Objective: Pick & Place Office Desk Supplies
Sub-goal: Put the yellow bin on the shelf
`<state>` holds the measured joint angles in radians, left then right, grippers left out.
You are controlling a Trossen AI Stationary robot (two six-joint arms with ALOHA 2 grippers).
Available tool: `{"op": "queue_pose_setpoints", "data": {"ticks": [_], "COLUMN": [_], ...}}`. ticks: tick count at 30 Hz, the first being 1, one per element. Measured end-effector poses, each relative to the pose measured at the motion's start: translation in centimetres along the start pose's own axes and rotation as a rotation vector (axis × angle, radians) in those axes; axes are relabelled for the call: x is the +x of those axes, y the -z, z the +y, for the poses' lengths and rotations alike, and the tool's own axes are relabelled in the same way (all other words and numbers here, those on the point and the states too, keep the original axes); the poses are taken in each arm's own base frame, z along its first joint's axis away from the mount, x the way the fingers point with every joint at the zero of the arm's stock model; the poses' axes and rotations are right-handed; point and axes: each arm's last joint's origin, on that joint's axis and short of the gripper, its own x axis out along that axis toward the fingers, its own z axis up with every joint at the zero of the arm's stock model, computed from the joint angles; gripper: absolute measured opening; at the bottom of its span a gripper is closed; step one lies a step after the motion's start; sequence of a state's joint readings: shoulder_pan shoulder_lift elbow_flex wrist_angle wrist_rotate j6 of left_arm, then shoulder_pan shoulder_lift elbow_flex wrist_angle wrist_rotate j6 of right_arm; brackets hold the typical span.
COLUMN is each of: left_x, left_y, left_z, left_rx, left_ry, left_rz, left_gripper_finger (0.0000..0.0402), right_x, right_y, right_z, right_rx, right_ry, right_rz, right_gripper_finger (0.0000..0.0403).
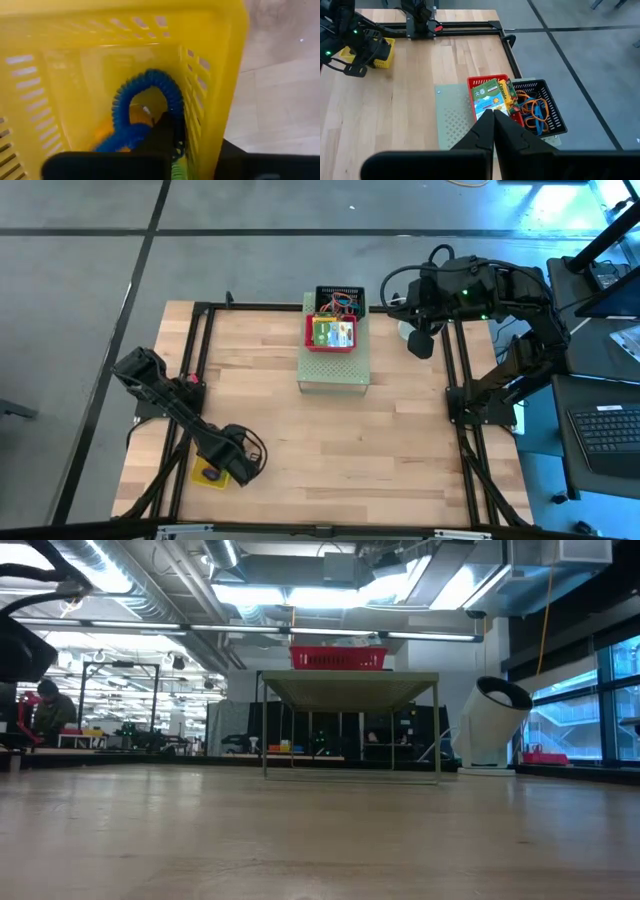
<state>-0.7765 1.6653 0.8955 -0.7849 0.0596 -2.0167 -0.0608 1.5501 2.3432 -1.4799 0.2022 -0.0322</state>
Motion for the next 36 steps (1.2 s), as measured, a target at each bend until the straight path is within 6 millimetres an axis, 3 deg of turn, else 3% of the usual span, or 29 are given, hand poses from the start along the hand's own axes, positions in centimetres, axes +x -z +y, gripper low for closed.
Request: {"op": "queue_pose_setpoints", "data": {"ticks": [5, 9, 20, 24, 32, 36], "left_x": [-0.3, -1.7, -8.1, -11.5, -18.7, -20.3], "left_y": [-0.1, -0.4, -1.2, -1.9, -4.7, -7.4], "left_z": [-0.4, -1.0, -3.0, -3.7, -5.3, -5.9], "left_rx": [0.069, 0.167, 0.370, 0.459, 0.653, 0.741], "left_ry": [0.012, -0.035, -0.089, -0.078, 0.033, 0.045], "left_rz": [-0.003, -0.037, -0.066, -0.097, -0.216, -0.257], "left_gripper_finger": [0.0010, 0.0006, 0.0004, 0.0003, 0.0003, 0.0003], "right_x": [0.0, 0.0, 0.0, 0.0, -0.6, -1.4], "right_y": [0.0, 0.0, 0.0, 0.0, 0.5, 0.9], "right_z": [0.0, 0.0, -0.1, -0.1, -0.4, -0.6], "right_rx": [-0.001, 0.000, -0.001, -0.001, -0.001, 0.020], "right_ry": [0.000, 0.001, 0.027, 0.039, 0.101, 0.102], "right_rz": [0.000, 0.000, 0.002, 0.002, 0.023, 0.022], "right_gripper_finger": [0.0007, 0.0007, 0.0007, 0.0007, 0.0007, 0.0007]}}
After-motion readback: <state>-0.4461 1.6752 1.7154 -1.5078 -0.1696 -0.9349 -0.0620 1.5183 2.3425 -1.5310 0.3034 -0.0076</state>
